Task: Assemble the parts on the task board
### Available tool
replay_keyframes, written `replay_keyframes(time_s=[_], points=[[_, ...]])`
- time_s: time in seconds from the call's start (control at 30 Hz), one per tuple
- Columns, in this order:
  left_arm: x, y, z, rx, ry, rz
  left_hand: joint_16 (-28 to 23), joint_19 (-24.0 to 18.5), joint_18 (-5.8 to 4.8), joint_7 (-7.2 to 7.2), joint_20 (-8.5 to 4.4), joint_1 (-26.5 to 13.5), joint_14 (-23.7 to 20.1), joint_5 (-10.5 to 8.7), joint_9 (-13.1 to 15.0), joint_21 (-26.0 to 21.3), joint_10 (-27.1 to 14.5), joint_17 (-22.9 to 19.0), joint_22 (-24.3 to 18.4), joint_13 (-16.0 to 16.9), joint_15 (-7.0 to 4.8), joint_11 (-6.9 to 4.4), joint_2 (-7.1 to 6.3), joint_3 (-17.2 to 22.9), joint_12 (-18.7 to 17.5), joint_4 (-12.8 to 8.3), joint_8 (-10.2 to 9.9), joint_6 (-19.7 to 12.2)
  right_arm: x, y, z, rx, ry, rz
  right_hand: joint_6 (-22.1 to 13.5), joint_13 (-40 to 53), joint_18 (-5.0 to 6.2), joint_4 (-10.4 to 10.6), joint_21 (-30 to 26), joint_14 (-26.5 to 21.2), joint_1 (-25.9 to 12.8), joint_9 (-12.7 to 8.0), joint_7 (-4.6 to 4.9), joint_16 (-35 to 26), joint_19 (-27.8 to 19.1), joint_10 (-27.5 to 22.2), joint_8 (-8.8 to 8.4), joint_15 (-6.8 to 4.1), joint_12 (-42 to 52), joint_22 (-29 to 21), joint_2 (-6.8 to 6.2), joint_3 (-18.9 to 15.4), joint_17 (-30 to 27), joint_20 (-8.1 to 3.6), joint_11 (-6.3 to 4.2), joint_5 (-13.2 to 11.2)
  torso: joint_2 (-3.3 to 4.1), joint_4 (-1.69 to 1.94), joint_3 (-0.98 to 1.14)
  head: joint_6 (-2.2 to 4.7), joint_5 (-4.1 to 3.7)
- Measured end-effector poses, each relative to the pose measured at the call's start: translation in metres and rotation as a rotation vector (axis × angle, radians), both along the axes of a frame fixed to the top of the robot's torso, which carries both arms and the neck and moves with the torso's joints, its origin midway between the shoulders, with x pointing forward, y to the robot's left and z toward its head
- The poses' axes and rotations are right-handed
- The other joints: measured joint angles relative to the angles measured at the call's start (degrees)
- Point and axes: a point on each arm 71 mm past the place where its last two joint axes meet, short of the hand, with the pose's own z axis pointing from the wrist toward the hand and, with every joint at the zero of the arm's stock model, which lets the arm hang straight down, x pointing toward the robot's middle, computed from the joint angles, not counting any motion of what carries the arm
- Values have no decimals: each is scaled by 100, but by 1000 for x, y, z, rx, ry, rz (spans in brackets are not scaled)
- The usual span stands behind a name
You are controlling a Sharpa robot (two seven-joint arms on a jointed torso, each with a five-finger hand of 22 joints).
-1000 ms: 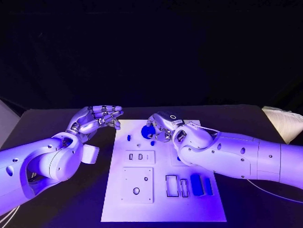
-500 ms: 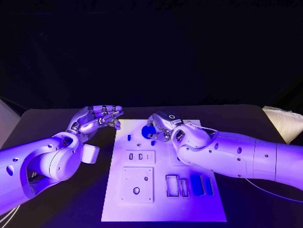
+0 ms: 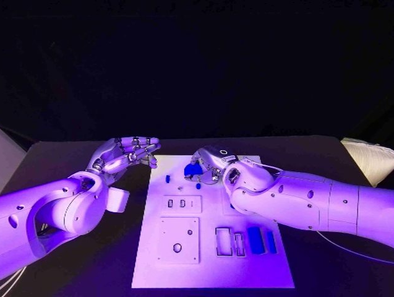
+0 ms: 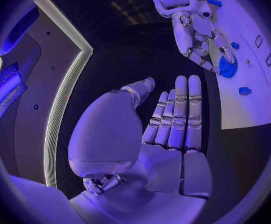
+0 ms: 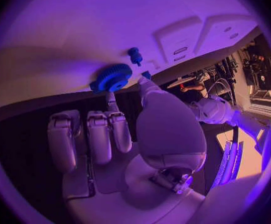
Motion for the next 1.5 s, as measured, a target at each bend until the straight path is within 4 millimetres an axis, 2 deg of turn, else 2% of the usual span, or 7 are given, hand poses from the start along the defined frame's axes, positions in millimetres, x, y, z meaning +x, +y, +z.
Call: replay_keyframes(time_s=[0.13,0.43,0.6,0.9,1.13,1.33,1.5], points=[[0,0,0,0,1,0,0,0,0,0,0,0,-9,0,0,0,0,2,3,0,9,0,0,0,0,0,0,0,0,-1,0,4,13,2,-8,0,0,-2,0,0,-95,-6,6,0,0,0,-12,0,0,0,95,-31,0,0,0,101,0,1,1,-3,-6],[0,0,0,1,3,-1,0,0,0,0,0,0,-9,0,-1,0,0,1,3,0,9,0,0,0,0,0,0,0,0,-4,0,5,40,4,23,-1,0,-13,0,0,-123,4,-37,23,0,0,-21,0,0,-1,170,-41,0,0,0,134,0,1,4,-12,-14],[0,1,0,1,3,0,0,0,0,0,0,0,-9,0,-2,0,0,1,2,0,9,0,0,0,0,0,0,0,0,-12,-3,-8,59,-9,99,-1,0,-13,0,0,-153,47,-13,23,0,1,45,0,0,-1,200,-41,0,0,1,142,0,-1,7,-20,-14],[0,2,0,2,4,1,-1,0,0,0,0,0,-9,0,-2,0,0,1,2,0,9,0,0,0,0,0,0,0,-4,-21,-4,-11,71,-15,101,1,0,-13,0,0,-130,24,-15,22,0,1,18,0,0,-2,223,-41,4,-1,0,208,-1,3,12,-30,-7],[0,3,-1,3,4,3,-1,0,0,0,0,0,-9,0,-2,0,0,0,2,0,9,0,0,0,0,0,0,0,-14,-26,-5,1,79,-9,120,4,0,-13,0,0,-129,36,-31,22,0,1,25,0,18,-2,224,-7,4,-1,0,385,1,5,12,-34,-3],[1,4,-1,4,5,6,-1,0,0,0,0,0,-9,0,-3,0,0,0,2,0,9,0,0,0,0,0,0,0,-21,-42,1,34,57,-27,139,3,0,-23,0,0,-108,36,-50,22,0,1,25,0,24,-3,291,50,4,-1,0,466,-3,-5,12,-30,-3],[1,5,-1,5,5,7,-1,1,1,0,0,0,-9,0,-3,0,0,0,1,0,9,1,0,0,0,0,0,0,-24,-65,13,87,32,-65,139,3,0,-48,0,1,42,36,-50,22,0,1,25,0,23,-3,330,168,3,-1,0,500,-12,-13,12,-7,-16]])
